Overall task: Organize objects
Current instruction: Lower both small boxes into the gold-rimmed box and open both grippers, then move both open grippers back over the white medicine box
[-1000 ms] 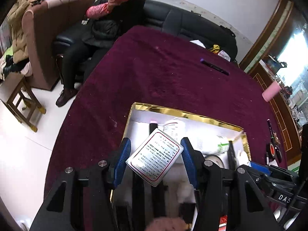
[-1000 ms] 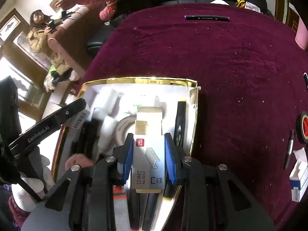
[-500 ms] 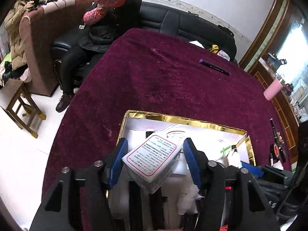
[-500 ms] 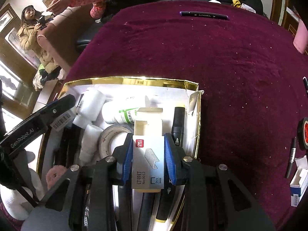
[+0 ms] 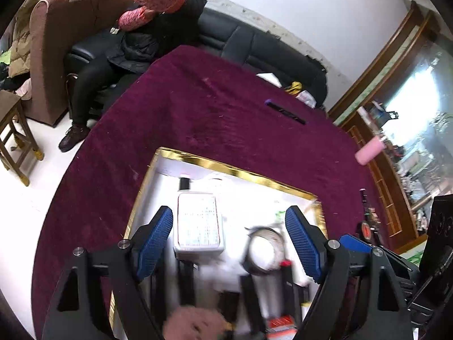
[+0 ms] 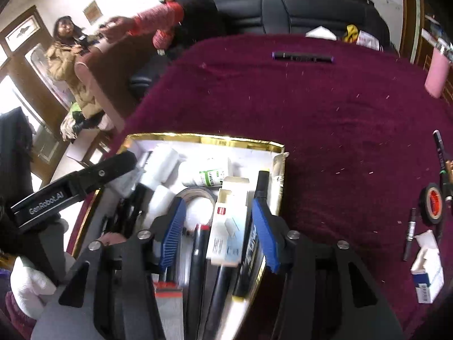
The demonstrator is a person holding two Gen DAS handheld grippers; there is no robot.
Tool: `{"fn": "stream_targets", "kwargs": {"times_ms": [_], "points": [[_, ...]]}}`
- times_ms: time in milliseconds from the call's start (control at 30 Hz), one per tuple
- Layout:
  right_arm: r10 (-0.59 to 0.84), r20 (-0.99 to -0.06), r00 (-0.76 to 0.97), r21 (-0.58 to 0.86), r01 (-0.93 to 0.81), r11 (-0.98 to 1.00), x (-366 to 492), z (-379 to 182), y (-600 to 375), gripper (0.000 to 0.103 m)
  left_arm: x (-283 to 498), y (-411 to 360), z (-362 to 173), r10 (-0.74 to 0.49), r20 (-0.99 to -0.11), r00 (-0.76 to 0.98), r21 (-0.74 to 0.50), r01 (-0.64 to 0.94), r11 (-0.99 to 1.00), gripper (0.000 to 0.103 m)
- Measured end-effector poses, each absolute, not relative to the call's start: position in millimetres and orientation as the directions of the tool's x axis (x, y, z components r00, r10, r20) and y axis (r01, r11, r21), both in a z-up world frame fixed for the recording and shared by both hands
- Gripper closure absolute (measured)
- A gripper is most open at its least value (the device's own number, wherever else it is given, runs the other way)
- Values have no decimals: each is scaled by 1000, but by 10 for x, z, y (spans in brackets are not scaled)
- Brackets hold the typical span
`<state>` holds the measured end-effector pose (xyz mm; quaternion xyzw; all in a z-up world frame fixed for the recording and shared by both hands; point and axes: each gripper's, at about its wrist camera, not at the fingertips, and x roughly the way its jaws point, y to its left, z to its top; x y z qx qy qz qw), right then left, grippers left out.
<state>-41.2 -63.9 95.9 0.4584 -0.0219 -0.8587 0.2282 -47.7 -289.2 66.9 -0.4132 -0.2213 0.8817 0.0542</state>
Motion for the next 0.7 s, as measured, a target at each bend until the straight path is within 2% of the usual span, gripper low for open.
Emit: {"fn": "stream_targets", "kwargs": {"times_ms": [100, 133, 167, 200, 467, 567, 700], "points": [[-421, -743, -521, 230, 392, -891, -179, 1109, -494, 48, -312, -2823, 774, 299, -662, -688, -463, 61, -884, 21], [-420, -731, -538, 220, 397, -891, -108, 1147, -438, 47, -212, -2770, 838, 306, -633, -711, -472, 42, -881, 16], [-414, -718, -560, 206, 397, -894, -12, 1191, -361, 45, -138, -2719, 893, 296, -619, -728, -464, 34, -885, 4], [-412, -710, -572, 199, 398, -896, 36, 1213, -305, 44, -63, -2662, 952, 284, -604, -745, -451, 26, -892, 1], [-300, -645, -703, 80, 328, -941, 481, 1391, 285, 36, 337, -2007, 1283, 281, -538, -794, -376, -73, -924, 1], [-253, -622, -741, 49, 286, -957, 579, 1431, 545, 33, 397, -1687, 1346, 261, -556, -789, -313, -92, -945, 1], [-198, -601, -774, 26, 228, -973, 663, 1461, 919, 31, 379, -1202, 1369, 305, -572, -762, -293, -158, -943, 1]]}}
